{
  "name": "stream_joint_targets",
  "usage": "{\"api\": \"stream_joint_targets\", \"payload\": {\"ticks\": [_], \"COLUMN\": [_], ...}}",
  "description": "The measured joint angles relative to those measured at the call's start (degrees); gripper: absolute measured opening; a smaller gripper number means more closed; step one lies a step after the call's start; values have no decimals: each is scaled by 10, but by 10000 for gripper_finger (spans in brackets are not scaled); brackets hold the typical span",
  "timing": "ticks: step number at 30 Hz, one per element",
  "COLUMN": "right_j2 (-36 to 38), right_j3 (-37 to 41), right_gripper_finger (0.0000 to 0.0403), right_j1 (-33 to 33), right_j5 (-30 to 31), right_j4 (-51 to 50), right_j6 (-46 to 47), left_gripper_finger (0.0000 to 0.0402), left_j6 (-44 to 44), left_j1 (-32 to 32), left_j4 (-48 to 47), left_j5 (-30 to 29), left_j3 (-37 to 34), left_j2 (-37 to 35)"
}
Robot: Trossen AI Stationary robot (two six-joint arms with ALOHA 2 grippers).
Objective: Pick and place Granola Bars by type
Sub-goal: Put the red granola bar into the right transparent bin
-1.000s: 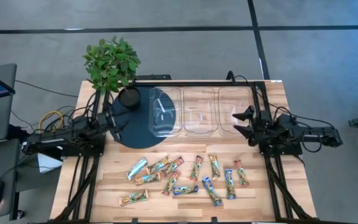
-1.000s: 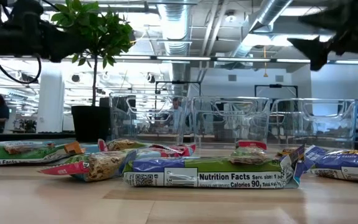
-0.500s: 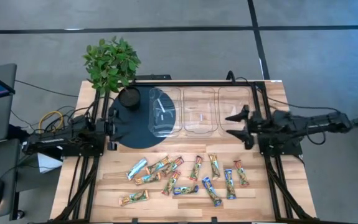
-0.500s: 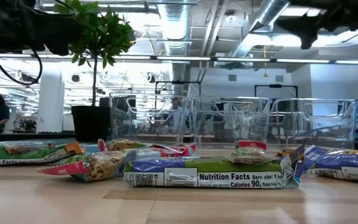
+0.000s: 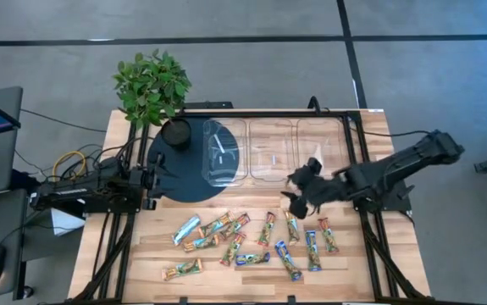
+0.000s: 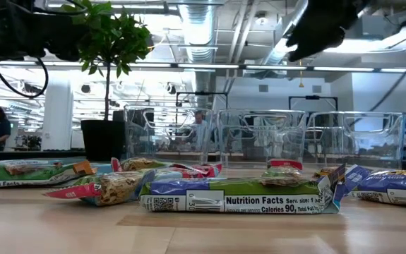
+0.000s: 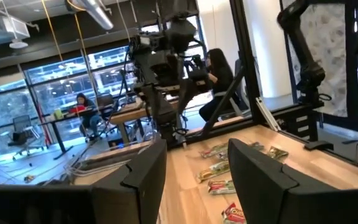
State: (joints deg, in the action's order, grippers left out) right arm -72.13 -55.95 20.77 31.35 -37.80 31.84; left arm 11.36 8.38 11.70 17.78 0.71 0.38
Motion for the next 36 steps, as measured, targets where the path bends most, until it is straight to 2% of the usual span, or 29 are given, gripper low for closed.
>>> {"api": "stream_joint_targets", "payload": {"ticks": [5, 11, 21, 25, 28, 36], "right_j2": [-86, -127, -151, -184, -207, -220], "right_j3": [-66, -70, -70, -70, -70, -70], "right_gripper_finger": [270, 270, 270, 270, 270, 270], "right_j1": [43, 111, 233, 256, 258, 258], "right_j5": [22, -11, -86, -137, -176, -195], "right_j4": [-177, -302, -327, -347, -353, -313], "right_j6": [189, 420, 682, 755, 776, 779], "left_gripper_finger": [167, 167, 167, 167, 167, 167], "left_j6": [31, 63, 78, 79, 79, 72], "left_j1": [0, 0, 0, 0, 0, 0], "left_j4": [1, 16, 31, 32, 33, 32], "left_j5": [0, -3, -4, -4, -4, -4], "left_j3": [0, 0, 0, 0, 0, 0], "left_j2": [0, 0, 0, 0, 0, 0]}}
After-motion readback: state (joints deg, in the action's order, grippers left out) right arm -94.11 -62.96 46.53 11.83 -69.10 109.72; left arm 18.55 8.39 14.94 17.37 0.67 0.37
